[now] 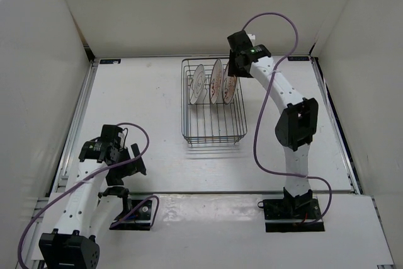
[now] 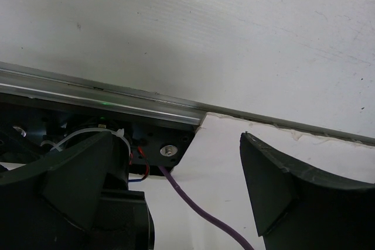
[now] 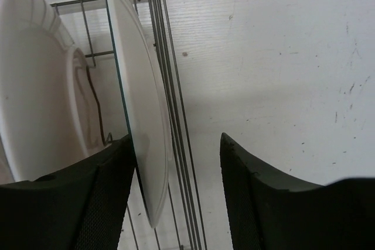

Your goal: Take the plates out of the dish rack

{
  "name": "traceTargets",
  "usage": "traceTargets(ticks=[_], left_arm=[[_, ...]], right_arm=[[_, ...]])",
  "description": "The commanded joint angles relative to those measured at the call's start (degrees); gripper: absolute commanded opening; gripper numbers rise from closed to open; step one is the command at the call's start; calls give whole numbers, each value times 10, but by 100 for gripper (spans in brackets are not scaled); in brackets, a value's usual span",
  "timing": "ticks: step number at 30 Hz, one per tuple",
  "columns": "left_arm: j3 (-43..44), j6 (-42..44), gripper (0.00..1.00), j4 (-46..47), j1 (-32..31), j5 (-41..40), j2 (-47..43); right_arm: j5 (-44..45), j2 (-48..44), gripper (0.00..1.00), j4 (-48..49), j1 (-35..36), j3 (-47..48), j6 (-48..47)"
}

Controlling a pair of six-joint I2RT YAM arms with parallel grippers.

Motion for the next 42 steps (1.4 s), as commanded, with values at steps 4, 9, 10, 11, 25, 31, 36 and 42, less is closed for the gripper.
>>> traceTargets(ticks=[4, 9, 10, 11, 25, 31, 36, 42], left_arm=[[6, 5, 100, 9, -3, 6, 3], [7, 5, 100, 11, -3, 6, 6], [7, 4, 100, 13, -4, 5, 5], [7, 4, 100, 13, -4, 5, 5], [6, 6, 100, 11, -17, 7, 10], [5, 7, 100, 14, -26, 11, 10], [7, 10, 100, 14, -28, 10, 6], [7, 8, 100, 14, -34, 13, 1]], right_arm=[[115, 29, 61, 28, 18, 45, -17], [137, 41, 65, 37, 27, 62, -27], [141, 40, 65, 39, 33, 67, -37], [146, 44, 65, 35, 35, 69, -37], [219, 60, 36, 40, 56, 84, -68], [235, 65, 22, 50, 64, 85, -85], [255, 64, 10, 58, 73, 85, -93], [307, 50, 0, 76, 92, 94, -117]])
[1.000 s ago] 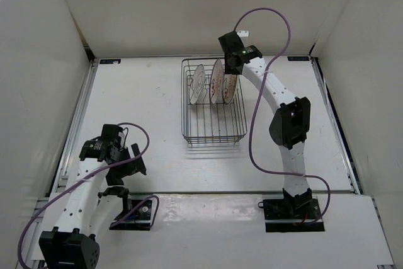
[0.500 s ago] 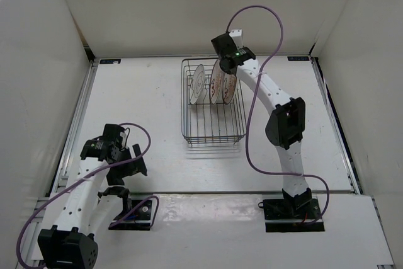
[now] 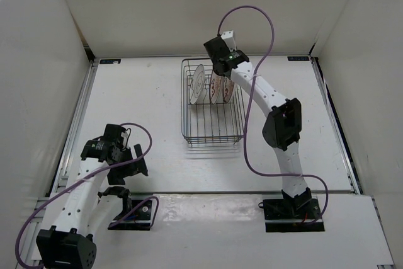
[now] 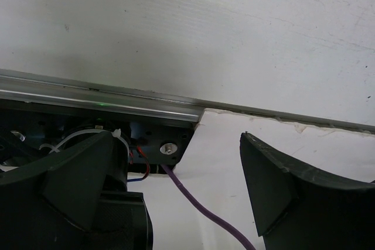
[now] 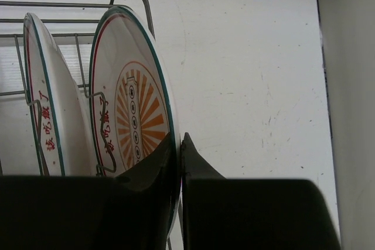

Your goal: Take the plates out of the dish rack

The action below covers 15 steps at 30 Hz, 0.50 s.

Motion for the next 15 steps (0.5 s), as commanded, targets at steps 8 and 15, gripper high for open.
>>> traceTargets(ticks=[8, 15], left_arm=[[7, 0, 100, 9, -12, 0, -11], [4, -1, 100, 9, -17, -2, -14]], right_arm=[[122, -58, 0, 109, 29, 19, -75], [154, -130, 0, 176, 40, -16, -165]])
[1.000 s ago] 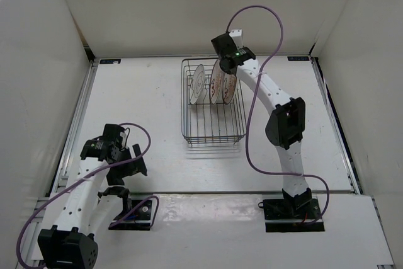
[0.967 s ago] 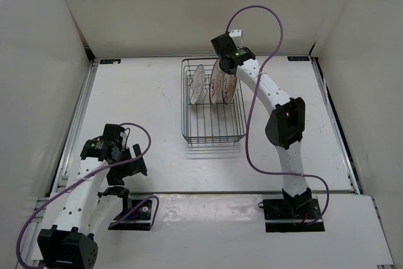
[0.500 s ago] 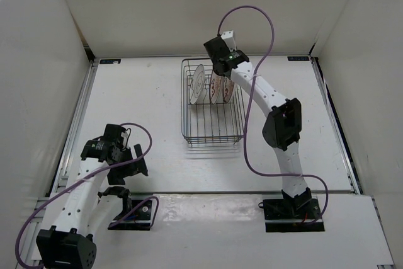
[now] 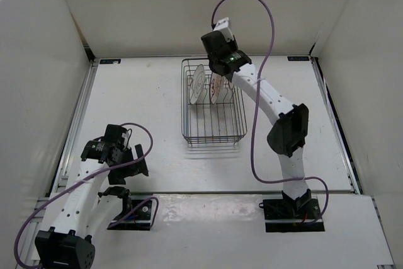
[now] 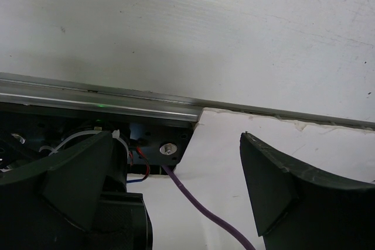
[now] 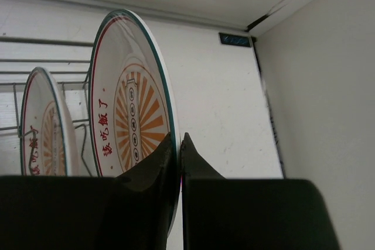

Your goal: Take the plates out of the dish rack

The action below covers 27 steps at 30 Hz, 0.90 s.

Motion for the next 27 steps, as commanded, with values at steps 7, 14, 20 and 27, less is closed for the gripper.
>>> traceTargets(ticks=[7, 14, 20, 27], left_arm=[[2, -3, 100, 10, -3, -3, -5], [-6, -6, 100, 12, -3, 1, -3], [-10, -8, 100, 14, -4, 3, -2], [-12, -6, 100, 12, -4, 5, 5]], right_arm=[[104, -188, 0, 124, 1, -33, -119], [40, -347, 0, -62, -104, -171, 178], [-246, -488, 0, -75, -298, -486, 341], [-401, -534, 0, -6, -419, -651, 353]])
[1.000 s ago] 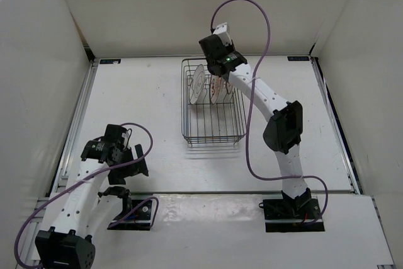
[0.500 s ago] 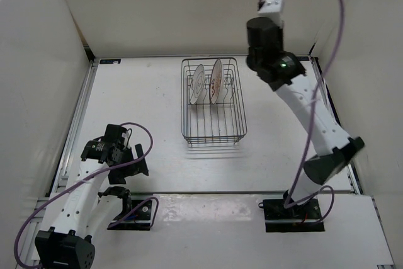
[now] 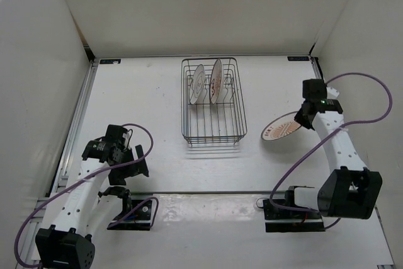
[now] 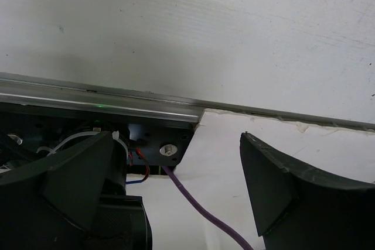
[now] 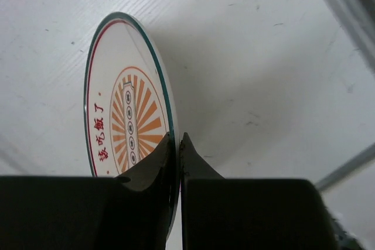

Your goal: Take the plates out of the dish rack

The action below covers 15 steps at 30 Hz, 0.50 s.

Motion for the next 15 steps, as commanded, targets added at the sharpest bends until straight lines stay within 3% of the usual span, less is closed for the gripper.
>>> traceTargets(ticks=[1, 12, 15], left_arm=[[-3, -1, 100, 6, -2, 6, 3], [1, 0, 100, 5, -3, 4, 12], [4, 0, 100, 5, -3, 2, 15]], right_arm=[[-103, -48, 0, 96, -48, -41, 52], [-212, -28, 0, 185, -147, -203, 142], [-200, -6, 3, 171, -160, -219, 184]])
